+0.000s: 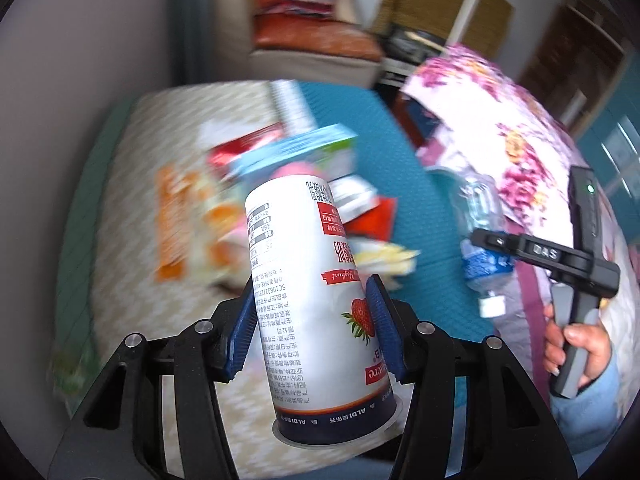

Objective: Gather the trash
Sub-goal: 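Carry both items over the teal bin and open both tools to drop them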

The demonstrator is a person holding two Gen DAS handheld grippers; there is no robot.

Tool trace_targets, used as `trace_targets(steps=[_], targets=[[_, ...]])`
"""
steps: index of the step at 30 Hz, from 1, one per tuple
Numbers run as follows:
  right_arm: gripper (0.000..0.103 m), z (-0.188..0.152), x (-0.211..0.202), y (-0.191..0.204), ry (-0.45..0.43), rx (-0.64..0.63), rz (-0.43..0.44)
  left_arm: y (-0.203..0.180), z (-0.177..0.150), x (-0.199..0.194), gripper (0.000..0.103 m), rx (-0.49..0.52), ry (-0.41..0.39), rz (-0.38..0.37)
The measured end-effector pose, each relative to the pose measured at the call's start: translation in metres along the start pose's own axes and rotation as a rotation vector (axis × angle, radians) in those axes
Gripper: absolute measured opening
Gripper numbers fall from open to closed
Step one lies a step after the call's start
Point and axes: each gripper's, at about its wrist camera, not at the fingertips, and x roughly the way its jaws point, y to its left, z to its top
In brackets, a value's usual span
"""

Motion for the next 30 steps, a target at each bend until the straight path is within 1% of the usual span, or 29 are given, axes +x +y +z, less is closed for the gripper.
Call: trace_targets(steps=[1, 2, 4, 6, 8, 12, 13, 15, 18, 23, 27, 29, 30], targets=[[0.062, 0.004, -0.006, -0.008, -0.015, 0.017, -0.002, -0.019, 0.011, 0.007, 0.054, 0.045, -0.004, -0.01], [0.062, 0.008, -0.012, -0.017, -0.03, 0.036, -0.007, -0.032, 0.016, 0.015, 0.054, 0.067, -0.001, -0.016], [0.062, 0.018, -0.023, -0.041, -0.061, 0.076, -0.021, -0.063, 0.033, 0.037, 0.054, 0.117, 0.034, -0.059], [0.062, 0.027, -0.031, -0.067, -0.088, 0.119, -0.041, -0.085, 0.045, 0.057, 0.054, 0.157, 0.061, -0.078], [0.062, 0.034, -0.037, -0.094, -0.106, 0.165, -0.063, -0.117, 0.063, 0.093, 0.054, 0.209, 0.104, -0.101], [0.062, 0.04, -0.042, -0.136, -0.123, 0.239, -0.089, -0.165, 0.082, 0.146, 0.054, 0.283, 0.166, -0.127], [0.062, 0.041, -0.044, -0.144, -0.124, 0.251, -0.094, -0.182, 0.087, 0.164, 0.054, 0.311, 0.184, -0.134], [0.062, 0.044, -0.042, -0.16, -0.122, 0.271, -0.11, -0.205, 0.091, 0.189, 0.054, 0.346, 0.213, -0.136], [0.062, 0.045, -0.041, -0.177, -0.117, 0.291, -0.121, -0.228, 0.092, 0.222, 0.054, 0.384, 0.251, -0.136], [0.062, 0.049, -0.034, -0.2, -0.107, 0.319, -0.141, -0.252, 0.091, 0.266, 0.054, 0.408, 0.31, -0.133], [0.062, 0.055, -0.029, -0.211, -0.095, 0.331, -0.142, -0.262, 0.085, 0.288, 0.056, 0.417, 0.343, -0.13], [0.062, 0.057, -0.026, -0.213, -0.091, 0.331, -0.143, -0.266, 0.084, 0.294, 0.059, 0.42, 0.351, -0.131], [0.062, 0.058, -0.024, -0.214, -0.088, 0.329, -0.144, -0.266, 0.083, 0.295, 0.063, 0.424, 0.346, -0.13]])
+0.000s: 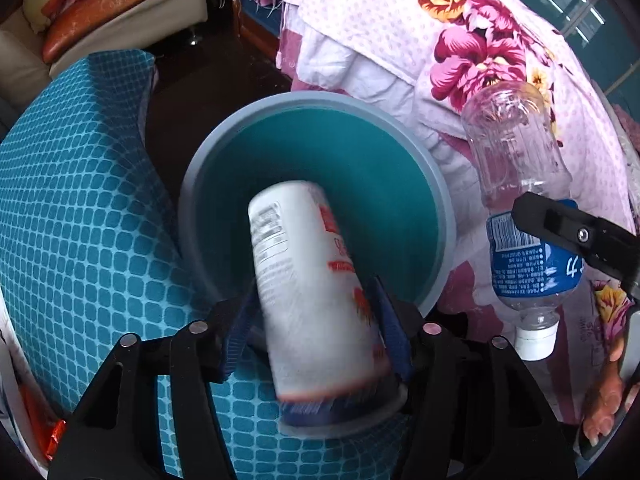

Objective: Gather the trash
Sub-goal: 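Carry both items over the teal bin and open both tools to drop them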

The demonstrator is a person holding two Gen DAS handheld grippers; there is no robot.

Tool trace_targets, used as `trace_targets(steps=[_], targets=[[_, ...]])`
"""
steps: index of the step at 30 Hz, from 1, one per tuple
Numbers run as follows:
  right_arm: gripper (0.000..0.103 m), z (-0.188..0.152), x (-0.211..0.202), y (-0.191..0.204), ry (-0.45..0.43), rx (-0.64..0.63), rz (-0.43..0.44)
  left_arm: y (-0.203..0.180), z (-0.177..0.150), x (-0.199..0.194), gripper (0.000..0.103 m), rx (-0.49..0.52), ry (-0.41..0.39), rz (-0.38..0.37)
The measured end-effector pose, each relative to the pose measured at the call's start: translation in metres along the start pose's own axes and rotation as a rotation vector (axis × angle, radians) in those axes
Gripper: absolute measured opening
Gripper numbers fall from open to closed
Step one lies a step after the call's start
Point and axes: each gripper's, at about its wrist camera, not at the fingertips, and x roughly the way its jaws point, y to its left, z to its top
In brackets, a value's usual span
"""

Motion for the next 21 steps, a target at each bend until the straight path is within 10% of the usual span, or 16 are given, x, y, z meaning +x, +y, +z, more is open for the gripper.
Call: trace_targets(steps=[21], targets=[[0.062, 0.0, 0.041, 0.032, 0.113, -0.056, 0.001, 0.034, -0.032, -0.067, 0.087, -0.089, -0.135, -0.025]])
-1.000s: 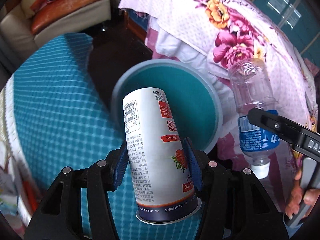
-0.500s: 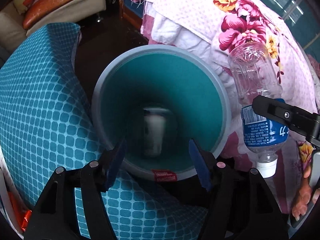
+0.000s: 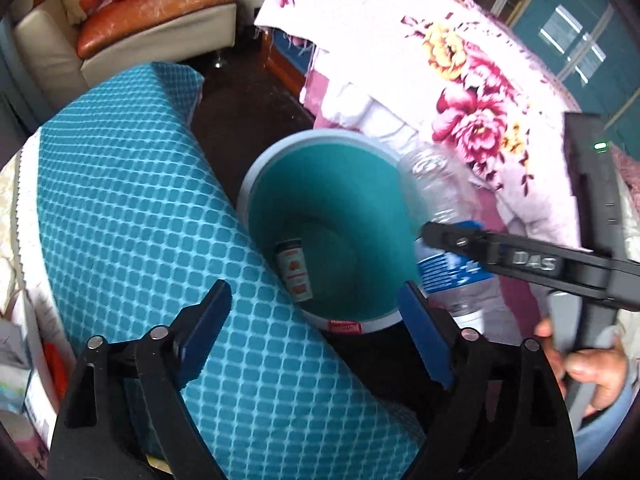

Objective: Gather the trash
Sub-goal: 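Carry both items over the teal bin and open both tools to drop them, then grasp the pink paper cup with left tool while right tool grasps the blue milk carton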

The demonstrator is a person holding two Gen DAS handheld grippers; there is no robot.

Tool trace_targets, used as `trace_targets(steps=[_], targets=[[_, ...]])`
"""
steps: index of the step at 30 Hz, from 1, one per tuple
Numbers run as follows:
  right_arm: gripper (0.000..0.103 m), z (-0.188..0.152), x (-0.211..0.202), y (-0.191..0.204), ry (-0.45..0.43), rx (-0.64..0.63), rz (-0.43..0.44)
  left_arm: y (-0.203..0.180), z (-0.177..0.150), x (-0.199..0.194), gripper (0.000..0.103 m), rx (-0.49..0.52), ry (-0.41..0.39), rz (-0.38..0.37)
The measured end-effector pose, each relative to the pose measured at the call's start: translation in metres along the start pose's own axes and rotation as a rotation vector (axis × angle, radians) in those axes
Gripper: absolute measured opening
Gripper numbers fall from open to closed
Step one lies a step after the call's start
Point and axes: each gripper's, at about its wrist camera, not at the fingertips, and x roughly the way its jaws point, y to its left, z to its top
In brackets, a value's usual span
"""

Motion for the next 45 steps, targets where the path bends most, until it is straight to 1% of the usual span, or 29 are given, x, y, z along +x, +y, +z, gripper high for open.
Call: trace_targets(steps=[4, 6, 12, 19, 23, 26, 32, 34, 37, 39, 45], targets=[[0.063, -0.004, 0.002, 0.007, 0.014, 0.002, -0.006, 0.007, -0.007, -0.024, 0.088, -0.025, -0.029, -0.023], [0.073, -0.006, -0.003, 0.011, 0.001, -0.005, -0.009, 0.008, -0.012, -0.038, 0.088, -0.029, -0.048, -0.03], [0.076, -0.013, -0.021, 0.024, -0.046, -0.017, -0.031, 0.022, -0.029, -0.068, 0.089, -0.055, -0.088, -0.03], [0.08, -0.032, -0.042, 0.045, -0.064, -0.055, -0.037, 0.053, -0.061, -0.105, 0.089, -0.107, -0.125, 0.02], [0.081, -0.046, -0.051, 0.064, -0.063, -0.092, -0.032, 0.077, -0.081, -0.127, 0.089, -0.137, -0.146, 0.063], [0.081, -0.062, -0.053, 0.086, -0.058, -0.147, -0.038, 0.099, -0.097, -0.143, 0.089, -0.159, -0.159, 0.1], [0.081, -0.09, -0.046, 0.131, -0.034, -0.301, -0.067, 0.15, -0.129, -0.161, 0.089, -0.216, -0.142, 0.176], [0.081, -0.097, -0.045, 0.142, -0.027, -0.339, -0.076, 0.164, -0.141, -0.166, 0.089, -0.217, -0.133, 0.21], [0.081, -0.107, -0.042, 0.163, -0.011, -0.409, -0.089, 0.182, -0.154, -0.168, 0.089, -0.226, -0.115, 0.233], [0.081, -0.112, -0.041, 0.175, -0.009, -0.462, -0.099, 0.19, -0.16, -0.167, 0.089, -0.228, -0.1, 0.24], [0.081, -0.119, -0.035, 0.196, 0.008, -0.533, -0.124, 0.196, -0.166, -0.156, 0.089, -0.196, -0.063, 0.255]])
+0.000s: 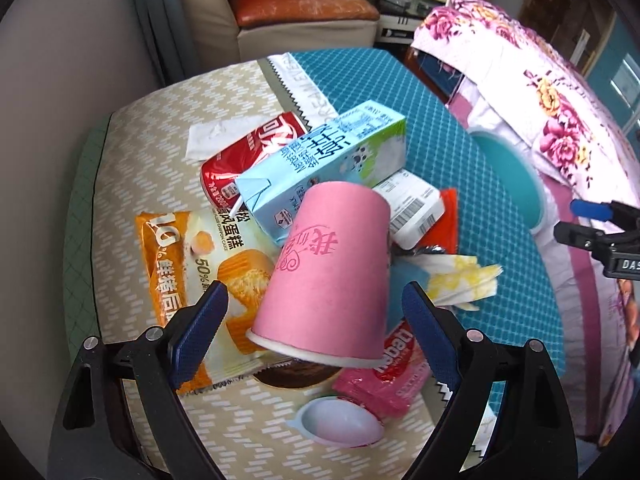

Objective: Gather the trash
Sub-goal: 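Grasp the pink paper cup with left tool while right tool grasps the blue milk carton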

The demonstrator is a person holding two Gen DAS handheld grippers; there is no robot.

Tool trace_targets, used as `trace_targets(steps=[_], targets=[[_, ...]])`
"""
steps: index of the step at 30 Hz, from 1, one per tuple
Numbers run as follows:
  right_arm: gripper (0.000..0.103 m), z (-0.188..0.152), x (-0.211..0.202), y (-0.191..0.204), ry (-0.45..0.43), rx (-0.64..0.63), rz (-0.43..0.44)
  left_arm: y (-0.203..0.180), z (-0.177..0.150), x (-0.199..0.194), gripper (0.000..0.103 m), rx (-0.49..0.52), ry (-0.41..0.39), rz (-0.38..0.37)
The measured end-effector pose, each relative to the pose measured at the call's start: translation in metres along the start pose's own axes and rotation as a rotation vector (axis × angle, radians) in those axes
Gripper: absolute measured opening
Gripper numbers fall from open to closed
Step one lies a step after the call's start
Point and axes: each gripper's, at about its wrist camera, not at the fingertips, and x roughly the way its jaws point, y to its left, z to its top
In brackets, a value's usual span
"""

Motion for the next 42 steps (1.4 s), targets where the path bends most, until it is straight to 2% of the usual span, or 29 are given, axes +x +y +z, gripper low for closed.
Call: trace_targets(steps=[11, 12, 13, 16, 19, 25, 28, 32, 34, 37, 42], targets=[[0.081, 0.009, 0.003, 0.014, 0.028, -0.071, -0.034, -0.001, -0.001, 0.025, 0.089, 0.027, 0.035, -0.025], [0.081, 0.009, 0.003, 0.015, 0.029, -0.078, -0.036, -0.001, -0.001, 0.026, 0.085, 0.026, 0.031, -0.028], [0.081, 0.01, 0.004, 0.019, 0.029, -0.095, -0.042, 0.0, -0.003, 0.025, 0.067, 0.028, 0.02, -0.034], [0.081, 0.015, 0.005, 0.029, 0.03, -0.148, -0.058, 0.001, -0.005, 0.019, 0.062, 0.019, 0.0, -0.051], [0.081, 0.023, 0.006, 0.044, 0.039, -0.223, -0.066, 0.006, -0.005, 0.003, 0.061, 0.01, -0.032, -0.065], [0.081, 0.05, 0.002, 0.091, 0.01, -0.484, -0.075, 0.034, -0.001, -0.031, 0.062, -0.027, -0.1, -0.061], [0.081, 0.064, 0.003, 0.122, 0.005, -0.636, -0.045, 0.054, 0.004, -0.037, 0.062, -0.067, -0.111, -0.069], [0.081, 0.083, 0.015, 0.162, 0.05, -0.842, -0.019, 0.075, 0.007, -0.046, 0.062, -0.108, -0.137, -0.102], [0.074, 0.09, 0.023, 0.18, 0.074, -0.925, -0.01, 0.083, 0.009, -0.045, 0.062, -0.135, -0.142, -0.131], [0.07, 0.099, 0.039, 0.208, 0.122, -1.047, 0.016, 0.094, 0.01, -0.043, 0.062, -0.159, -0.147, -0.131], [0.07, 0.108, 0.065, 0.235, 0.187, -1.166, 0.055, 0.117, 0.008, -0.03, 0.062, -0.216, -0.134, -0.125]])
